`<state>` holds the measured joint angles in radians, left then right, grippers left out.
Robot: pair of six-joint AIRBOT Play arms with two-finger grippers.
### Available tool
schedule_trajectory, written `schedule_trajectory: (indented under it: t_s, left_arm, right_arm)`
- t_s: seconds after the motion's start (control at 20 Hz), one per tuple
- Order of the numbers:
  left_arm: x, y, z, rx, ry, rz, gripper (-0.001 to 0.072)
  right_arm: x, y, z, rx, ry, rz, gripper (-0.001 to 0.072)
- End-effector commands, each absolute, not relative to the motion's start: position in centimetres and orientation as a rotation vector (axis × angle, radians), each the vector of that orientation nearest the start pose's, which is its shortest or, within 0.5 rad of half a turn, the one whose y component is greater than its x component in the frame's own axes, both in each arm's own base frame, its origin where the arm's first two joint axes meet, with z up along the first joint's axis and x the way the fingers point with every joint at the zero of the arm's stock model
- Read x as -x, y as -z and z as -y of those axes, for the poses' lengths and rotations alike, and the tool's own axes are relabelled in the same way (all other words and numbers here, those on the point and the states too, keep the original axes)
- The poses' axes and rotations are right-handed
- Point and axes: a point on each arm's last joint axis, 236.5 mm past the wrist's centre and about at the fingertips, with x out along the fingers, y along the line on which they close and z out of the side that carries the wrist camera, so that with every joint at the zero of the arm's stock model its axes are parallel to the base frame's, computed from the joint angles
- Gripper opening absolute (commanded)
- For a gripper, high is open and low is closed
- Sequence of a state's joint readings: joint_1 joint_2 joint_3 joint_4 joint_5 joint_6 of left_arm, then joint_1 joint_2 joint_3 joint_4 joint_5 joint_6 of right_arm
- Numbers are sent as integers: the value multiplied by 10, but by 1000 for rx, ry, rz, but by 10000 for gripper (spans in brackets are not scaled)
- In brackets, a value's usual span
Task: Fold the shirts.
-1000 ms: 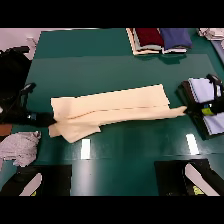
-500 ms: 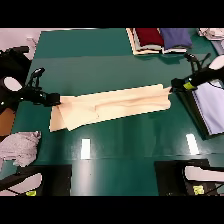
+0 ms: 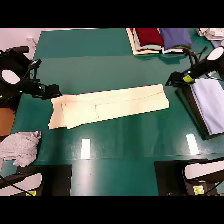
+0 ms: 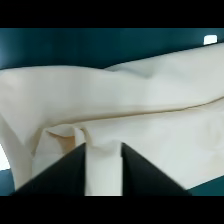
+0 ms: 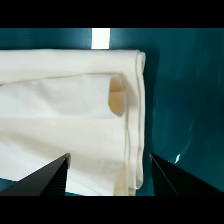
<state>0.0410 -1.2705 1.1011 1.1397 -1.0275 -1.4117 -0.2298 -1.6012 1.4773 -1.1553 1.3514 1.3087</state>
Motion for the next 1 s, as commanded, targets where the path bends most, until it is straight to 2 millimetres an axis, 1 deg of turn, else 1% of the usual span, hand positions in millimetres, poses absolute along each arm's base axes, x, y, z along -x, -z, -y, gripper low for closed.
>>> schedule_trajectory:
  t_s: [0.0, 0.1, 0.15, 0.25, 0.35, 0.4, 0.45, 0.5, 0.55, 0.6, 0.65, 0.7, 0.85, 0.95]
  left_arm:
    - [-404, -32, 87, 375, 300, -1131, 25]
    - [-405, -36, 106, 392, 338, -1118, 24]
    - [-406, -38, 118, 384, 354, -1106, 24]
    - [-411, -44, 147, 374, 384, -1065, 25]
    - [-410, -44, 176, 384, 410, -1054, 25]
    - [-406, -40, 191, 387, 426, -1069, 24]
    - [-402, -32, 205, 385, 440, -1091, 24]
    - [-398, -23, 220, 377, 456, -1109, 24]
    - [-397, -15, 232, 369, 470, -1115, 24]
    - [-397, -7, 246, 374, 482, -1119, 24]
    - [-397, -2, 260, 393, 496, -1127, 24]
    - [-397, 4, 275, 405, 514, -1142, 24]
    - [-405, 19, 313, 382, 562, -1164, 24]
    - [-412, 34, 336, 363, 588, -1188, 24]
  right_arm:
    - [-406, 34, 27, -464, -270, -1439, 585]
    - [-392, 55, 27, -589, -307, -1473, 573]
    - [-390, 62, 23, -640, -332, -1476, 572]
    - [-393, 72, 9, -708, -379, -1470, 568]
    - [-401, 78, -9, -720, -419, -1460, 467]
    - [-404, 79, -20, -706, -449, -1452, 426]
    - [-407, 81, -28, -690, -461, -1450, 402]
    - [-411, 82, -36, -653, -473, -1444, 282]
    - [-416, 78, -42, -619, -493, -1429, 194]
    - [-421, 73, -46, -594, -512, -1416, 89]
    - [-426, 61, -50, -569, -536, -1398, 19]
    - [-431, 46, -52, -544, -558, -1377, 19]
    - [-444, -24, -63, -432, -619, -1260, 19]
    - [-451, -79, -82, -367, -635, -1160, 19]
